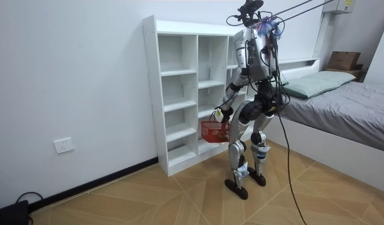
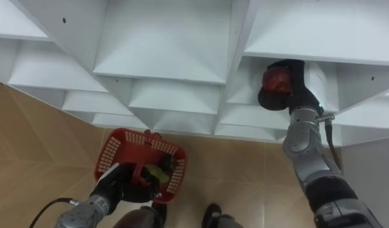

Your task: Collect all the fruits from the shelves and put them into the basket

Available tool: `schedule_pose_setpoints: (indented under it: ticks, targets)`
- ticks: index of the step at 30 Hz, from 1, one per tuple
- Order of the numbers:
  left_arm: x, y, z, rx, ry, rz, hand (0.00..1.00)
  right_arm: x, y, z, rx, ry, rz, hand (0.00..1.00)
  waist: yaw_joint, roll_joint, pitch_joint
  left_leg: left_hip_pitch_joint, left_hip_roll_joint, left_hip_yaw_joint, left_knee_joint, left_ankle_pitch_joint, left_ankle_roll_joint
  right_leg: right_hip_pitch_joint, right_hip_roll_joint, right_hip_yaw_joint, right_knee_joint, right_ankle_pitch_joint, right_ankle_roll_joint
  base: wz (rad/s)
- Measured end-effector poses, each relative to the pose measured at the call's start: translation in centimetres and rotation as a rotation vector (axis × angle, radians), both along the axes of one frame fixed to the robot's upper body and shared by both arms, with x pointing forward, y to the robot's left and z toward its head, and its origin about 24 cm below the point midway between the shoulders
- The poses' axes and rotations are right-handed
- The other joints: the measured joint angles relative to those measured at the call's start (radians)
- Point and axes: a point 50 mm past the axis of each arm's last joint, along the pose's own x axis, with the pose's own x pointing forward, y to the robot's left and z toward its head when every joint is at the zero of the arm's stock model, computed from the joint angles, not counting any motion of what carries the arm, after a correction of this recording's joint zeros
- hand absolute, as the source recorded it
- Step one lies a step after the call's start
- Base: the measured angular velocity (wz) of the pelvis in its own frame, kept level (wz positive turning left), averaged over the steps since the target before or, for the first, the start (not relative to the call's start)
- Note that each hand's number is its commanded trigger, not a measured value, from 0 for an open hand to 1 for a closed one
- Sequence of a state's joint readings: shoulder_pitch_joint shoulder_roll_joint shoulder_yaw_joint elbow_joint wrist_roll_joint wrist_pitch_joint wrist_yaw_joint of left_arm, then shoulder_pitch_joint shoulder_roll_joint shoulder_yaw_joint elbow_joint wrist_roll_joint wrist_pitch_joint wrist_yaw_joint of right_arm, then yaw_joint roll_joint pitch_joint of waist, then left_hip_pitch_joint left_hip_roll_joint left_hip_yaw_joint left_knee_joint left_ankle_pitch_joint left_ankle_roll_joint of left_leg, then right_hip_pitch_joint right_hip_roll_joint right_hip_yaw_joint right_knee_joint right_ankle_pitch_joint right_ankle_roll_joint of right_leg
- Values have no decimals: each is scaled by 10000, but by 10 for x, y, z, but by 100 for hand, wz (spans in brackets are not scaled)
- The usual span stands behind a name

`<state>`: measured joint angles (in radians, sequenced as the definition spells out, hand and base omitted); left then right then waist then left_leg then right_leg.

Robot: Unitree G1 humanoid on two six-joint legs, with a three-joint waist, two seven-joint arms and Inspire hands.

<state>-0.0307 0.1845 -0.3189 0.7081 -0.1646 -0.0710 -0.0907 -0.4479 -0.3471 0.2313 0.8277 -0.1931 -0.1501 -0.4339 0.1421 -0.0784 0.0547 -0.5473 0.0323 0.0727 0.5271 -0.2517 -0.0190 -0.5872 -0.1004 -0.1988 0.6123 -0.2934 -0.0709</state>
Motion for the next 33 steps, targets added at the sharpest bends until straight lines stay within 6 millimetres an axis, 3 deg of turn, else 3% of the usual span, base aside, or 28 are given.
schedule_pose_setpoints:
  ticks: [19,27,33]
  targets:
    - [8,1,1,84,-48,-10,100,1,9,-2,530,44,99,100,-101,4,-3,3,0,38,51,6,10,2,0,48,7,10,5,-1]
    - [10,-4,1,-61,-38,-9,100,2,21,-6,922,407,707,100,-130,180,-37,267,88,33,14,6,10,347,142,63,-228,109,13,-1]
    - [0,-7,-4,-314,243,17,100,-20,34,-18,1744,716,1623,100,-312,513,-219,1023,83,122,-427,16,-5,1019,176,90,-563,145,44,-4]
